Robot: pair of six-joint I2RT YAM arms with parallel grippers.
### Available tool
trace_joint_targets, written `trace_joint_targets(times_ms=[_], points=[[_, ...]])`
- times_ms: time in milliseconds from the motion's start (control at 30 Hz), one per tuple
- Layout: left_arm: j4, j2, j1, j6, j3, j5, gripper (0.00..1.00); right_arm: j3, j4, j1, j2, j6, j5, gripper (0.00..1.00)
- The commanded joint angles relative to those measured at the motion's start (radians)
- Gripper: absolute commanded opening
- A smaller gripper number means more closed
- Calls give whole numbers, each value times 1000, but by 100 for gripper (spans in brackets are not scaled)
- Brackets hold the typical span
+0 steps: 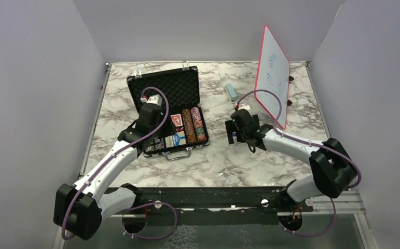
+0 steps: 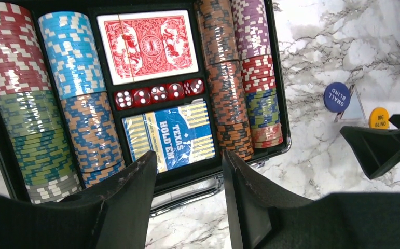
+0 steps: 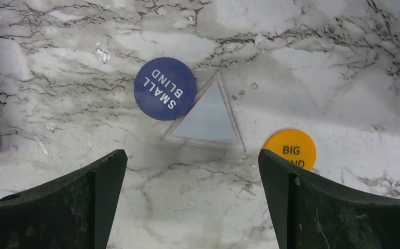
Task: Pack up texas hold em set
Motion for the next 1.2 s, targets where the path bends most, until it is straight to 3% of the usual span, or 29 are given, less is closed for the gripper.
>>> trace_joint_targets(times_ms=[0, 400, 733, 1167], points=[[13, -9, -6, -19, -14, 44, 52, 5, 89, -19, 48, -75, -63, 100], [14, -1, -6, -17, -12, 48, 52, 57, 67, -117, 173, -60, -199, 100], [16, 6, -6, -15, -13, 40, 52, 58, -57, -117, 121, -54, -404, 88], [23, 11, -6, -4, -11, 32, 52, 133, -90, -117, 247, 79, -241, 85]])
